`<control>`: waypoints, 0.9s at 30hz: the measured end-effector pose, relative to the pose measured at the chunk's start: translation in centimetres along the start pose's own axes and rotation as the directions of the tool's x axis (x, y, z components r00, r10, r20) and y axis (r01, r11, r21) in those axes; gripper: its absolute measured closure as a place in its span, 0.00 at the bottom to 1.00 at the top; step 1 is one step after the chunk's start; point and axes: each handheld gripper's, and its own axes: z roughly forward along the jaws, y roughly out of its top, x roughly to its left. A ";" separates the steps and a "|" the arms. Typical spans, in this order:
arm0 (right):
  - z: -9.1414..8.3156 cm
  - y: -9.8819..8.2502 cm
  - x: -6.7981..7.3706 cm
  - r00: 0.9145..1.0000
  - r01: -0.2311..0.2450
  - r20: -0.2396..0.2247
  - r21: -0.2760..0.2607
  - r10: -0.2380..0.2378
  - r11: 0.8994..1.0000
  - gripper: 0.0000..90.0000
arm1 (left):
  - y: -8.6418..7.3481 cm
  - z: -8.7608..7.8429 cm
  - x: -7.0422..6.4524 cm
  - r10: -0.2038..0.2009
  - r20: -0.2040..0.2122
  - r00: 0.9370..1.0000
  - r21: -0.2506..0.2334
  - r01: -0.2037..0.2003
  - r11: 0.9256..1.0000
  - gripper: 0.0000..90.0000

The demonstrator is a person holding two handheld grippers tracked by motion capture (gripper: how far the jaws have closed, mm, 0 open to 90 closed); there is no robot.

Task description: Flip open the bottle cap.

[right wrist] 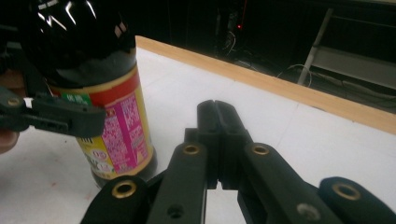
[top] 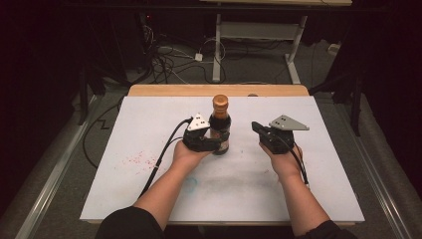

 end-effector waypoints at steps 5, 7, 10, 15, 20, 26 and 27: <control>0.6 1.0 0.2 1.000 0.006 -0.013 -0.004 -0.007 1.000 1.00 | -0.1 0.0 0.0 -0.002 -0.002 1.000 -0.004 0.002 1.000 0.31; 0.9 1.5 0.4 1.000 0.015 -0.023 -0.005 -0.015 1.000 1.00 | -0.1 0.0 0.0 -0.002 -0.003 1.000 -0.006 0.002 1.000 0.31; 1.2 2.2 0.9 0.999 0.020 -0.041 -0.011 -0.020 1.000 1.00 | -0.1 0.0 -0.1 -0.002 -0.003 1.000 -0.009 0.002 1.000 0.31; 1.2 3.4 1.8 0.997 0.051 -0.062 -0.034 -0.054 0.998 1.00 | -0.2 0.0 -0.1 -0.002 -0.004 1.000 -0.012 0.002 1.000 0.31; 1.2 4.1 2.3 0.994 0.078 -0.067 -0.047 -0.081 0.996 1.00 | -0.2 0.0 0.0 -0.001 -0.004 1.000 -0.015 0.001 1.000 0.31; 1.3 4.8 2.7 0.992 0.093 -0.075 -0.053 -0.097 0.994 1.00 | -0.3 0.0 0.0 -0.001 -0.003 1.000 -0.017 0.001 1.000 0.31; 1.3 5.1 2.8 0.992 0.092 -0.080 -0.059 -0.096 0.994 1.00 | -0.3 0.0 0.0 -0.001 -0.003 1.000 -0.017 0.001 1.000 0.31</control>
